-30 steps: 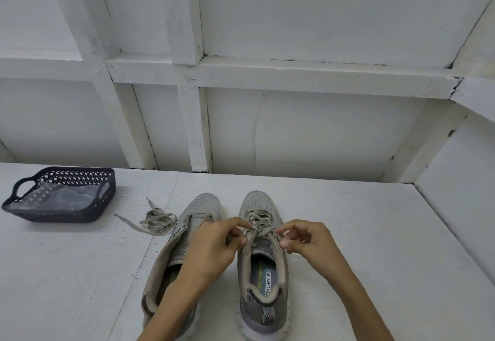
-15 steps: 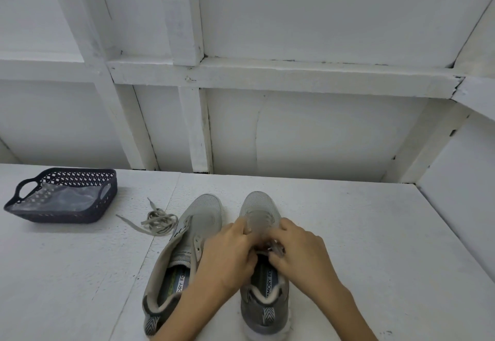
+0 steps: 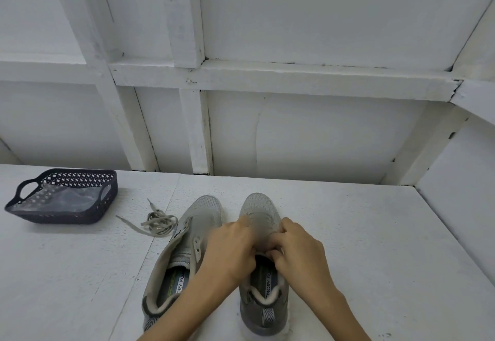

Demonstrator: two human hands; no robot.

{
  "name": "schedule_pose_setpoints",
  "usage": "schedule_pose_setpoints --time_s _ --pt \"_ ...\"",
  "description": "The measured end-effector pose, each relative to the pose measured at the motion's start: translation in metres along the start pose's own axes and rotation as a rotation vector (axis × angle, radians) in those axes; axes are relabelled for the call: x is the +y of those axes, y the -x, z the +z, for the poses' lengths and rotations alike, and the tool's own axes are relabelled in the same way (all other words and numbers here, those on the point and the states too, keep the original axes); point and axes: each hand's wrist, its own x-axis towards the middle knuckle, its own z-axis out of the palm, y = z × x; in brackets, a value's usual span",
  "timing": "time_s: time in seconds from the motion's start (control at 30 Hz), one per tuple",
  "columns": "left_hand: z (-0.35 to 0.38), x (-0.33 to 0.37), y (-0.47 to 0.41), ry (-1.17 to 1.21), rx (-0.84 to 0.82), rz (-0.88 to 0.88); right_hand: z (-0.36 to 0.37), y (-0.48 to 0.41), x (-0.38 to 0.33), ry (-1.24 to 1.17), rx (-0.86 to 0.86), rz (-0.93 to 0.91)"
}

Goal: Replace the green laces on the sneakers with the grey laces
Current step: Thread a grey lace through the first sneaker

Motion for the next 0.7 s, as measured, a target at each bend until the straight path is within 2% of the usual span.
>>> schedule_pose_setpoints --time_s 0.1,0.2,0.4,0.57,0.7 --pt "0.011 -0.005 0.005 0.12 0.092 0.027 0.011 0.004 0.007 -0.054 0.149 -0.034" --pt "0.027 -0.015 0.008 0.383 0.28 0.049 0.02 0.006 0.015 -0.148 0.258 -0.089" --pt "0.046 -0.019 0.01 0.677 0.487 0.104 0.022 0.002 0.024 -0.618 0.269 -0.02" --pt "0.041 -0.014 0.012 1.087 0.446 0.051 0.015 -0.003 0.023 -1.027 0.133 0.028" --pt "0.036 -0.013 0.007 1.443 0.287 -0.061 0.009 -0.009 0.024 -1.156 0.018 -0.005"
